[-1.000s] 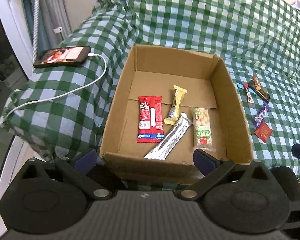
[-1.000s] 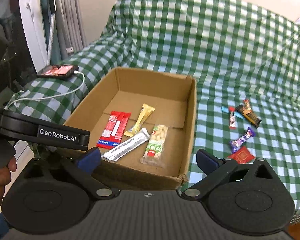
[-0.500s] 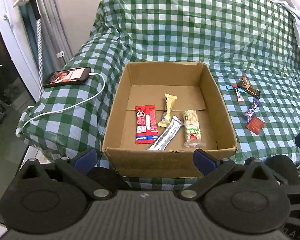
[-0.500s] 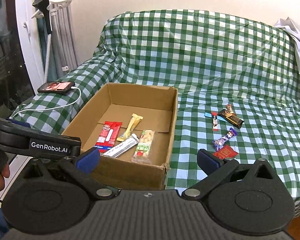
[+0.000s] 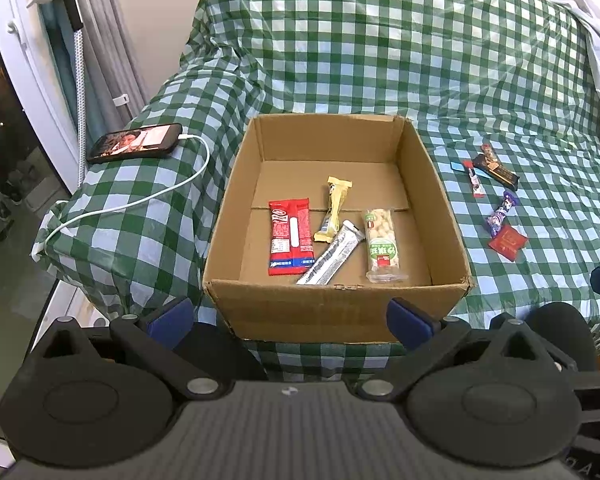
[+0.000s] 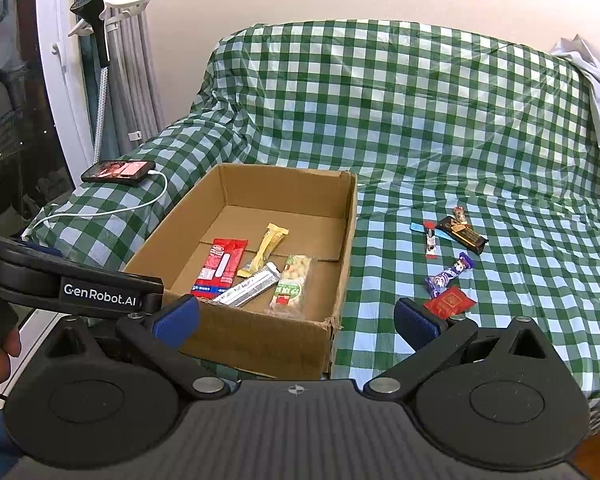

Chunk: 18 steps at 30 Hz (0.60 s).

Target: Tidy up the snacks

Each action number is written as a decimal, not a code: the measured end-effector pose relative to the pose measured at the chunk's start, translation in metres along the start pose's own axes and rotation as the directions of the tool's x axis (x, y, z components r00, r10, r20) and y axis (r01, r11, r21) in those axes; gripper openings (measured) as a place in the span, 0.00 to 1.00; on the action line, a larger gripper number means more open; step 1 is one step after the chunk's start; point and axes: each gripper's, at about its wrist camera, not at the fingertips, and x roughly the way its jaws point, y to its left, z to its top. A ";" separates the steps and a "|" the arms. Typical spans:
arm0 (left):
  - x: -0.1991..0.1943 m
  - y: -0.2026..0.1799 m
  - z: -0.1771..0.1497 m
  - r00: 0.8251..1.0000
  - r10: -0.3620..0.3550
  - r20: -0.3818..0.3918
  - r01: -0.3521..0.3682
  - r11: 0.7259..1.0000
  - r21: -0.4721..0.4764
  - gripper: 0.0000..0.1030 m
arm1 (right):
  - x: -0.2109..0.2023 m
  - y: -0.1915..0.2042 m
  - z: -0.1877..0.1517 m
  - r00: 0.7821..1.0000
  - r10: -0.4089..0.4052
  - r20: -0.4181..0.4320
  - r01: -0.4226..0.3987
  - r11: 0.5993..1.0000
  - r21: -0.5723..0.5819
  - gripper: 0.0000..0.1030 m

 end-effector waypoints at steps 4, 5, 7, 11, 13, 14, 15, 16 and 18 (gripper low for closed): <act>0.001 0.001 0.000 1.000 -0.001 -0.004 0.001 1.000 0.002 1.00 | 0.001 0.001 0.000 1.000 0.001 -0.003 -0.001 1.000 -0.003 0.99; 0.001 0.001 0.000 1.000 -0.002 -0.006 0.002 1.000 0.002 1.00 | 0.002 0.000 0.001 1.000 0.001 -0.006 -0.001 1.000 -0.004 0.99; 0.002 0.002 0.000 1.000 -0.002 -0.009 0.002 1.000 0.001 1.00 | 0.002 0.000 0.000 1.000 0.001 -0.010 -0.001 1.000 -0.004 0.99; 0.005 0.003 -0.001 1.000 -0.003 -0.016 0.003 1.000 0.001 1.00 | 0.004 -0.001 0.001 1.000 0.002 -0.018 -0.002 1.000 -0.005 0.99; 0.006 0.002 -0.001 1.000 -0.004 -0.021 0.004 1.000 0.000 1.00 | 0.006 -0.001 0.000 1.000 0.001 -0.025 -0.002 1.000 -0.005 0.99; 0.007 0.002 -0.001 1.000 -0.004 -0.023 0.004 1.000 0.000 1.00 | 0.007 -0.001 0.000 1.000 0.002 -0.028 -0.002 1.000 -0.004 0.99; 0.008 0.002 0.000 1.000 -0.004 -0.025 0.004 1.000 0.001 1.00 | 0.007 -0.001 0.000 1.000 0.002 -0.030 -0.002 1.000 -0.003 0.99; 0.008 0.002 0.000 1.000 -0.004 -0.027 0.004 1.000 0.001 1.00 | 0.008 -0.001 0.000 0.999 0.003 -0.032 -0.003 1.000 -0.003 0.99; 0.010 0.002 0.000 1.000 -0.004 -0.031 0.004 1.000 0.002 1.00 | 0.009 -0.001 0.000 0.999 0.003 -0.036 -0.003 1.000 -0.002 0.99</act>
